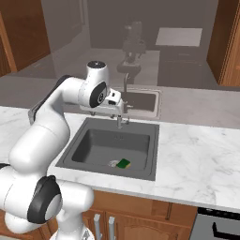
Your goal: Pick up the sponge and bar soap from the sink, and place them back in the cabinet, and close the cabinet doors.
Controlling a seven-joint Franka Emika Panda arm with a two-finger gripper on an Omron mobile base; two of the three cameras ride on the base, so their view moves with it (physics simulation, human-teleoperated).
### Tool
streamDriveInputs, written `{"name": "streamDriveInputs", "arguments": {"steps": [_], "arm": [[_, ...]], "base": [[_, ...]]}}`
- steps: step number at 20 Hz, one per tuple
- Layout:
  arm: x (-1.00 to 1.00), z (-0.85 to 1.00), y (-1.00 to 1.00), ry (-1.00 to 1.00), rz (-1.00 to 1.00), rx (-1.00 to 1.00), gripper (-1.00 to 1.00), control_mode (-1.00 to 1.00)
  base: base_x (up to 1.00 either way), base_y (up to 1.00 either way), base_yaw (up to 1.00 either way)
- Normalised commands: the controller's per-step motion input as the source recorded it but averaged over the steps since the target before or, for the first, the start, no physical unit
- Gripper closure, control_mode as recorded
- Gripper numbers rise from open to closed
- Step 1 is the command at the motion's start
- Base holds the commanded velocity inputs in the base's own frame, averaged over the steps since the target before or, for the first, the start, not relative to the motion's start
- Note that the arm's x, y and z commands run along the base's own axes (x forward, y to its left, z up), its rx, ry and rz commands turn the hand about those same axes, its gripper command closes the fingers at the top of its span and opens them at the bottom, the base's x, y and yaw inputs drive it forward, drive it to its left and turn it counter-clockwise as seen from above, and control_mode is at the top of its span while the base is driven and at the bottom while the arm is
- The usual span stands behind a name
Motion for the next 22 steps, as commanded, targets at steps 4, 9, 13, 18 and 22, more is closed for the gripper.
{"name": "streamDriveInputs", "arguments": {"steps": [4,9,13,18,22], "arm": [[0.13,-0.12,-0.06,0.01,-0.04,0.00,-1.00,-1.00],[0.13,-0.15,-0.12,0.00,-0.04,0.00,-1.00,-1.00],[0.14,-0.21,-0.08,0.00,-0.06,0.00,-1.00,-1.00],[0.14,-0.26,-0.05,0.00,-0.05,0.00,-1.00,-1.00],[0.11,-0.31,0.00,0.00,-0.03,0.00,-1.00,-1.00]], "base": [[0.00,0.00,0.00],[0.00,0.00,0.00],[0.00,0.00,0.00],[0.00,0.00,0.00],[0.00,0.00,0.00]]}}
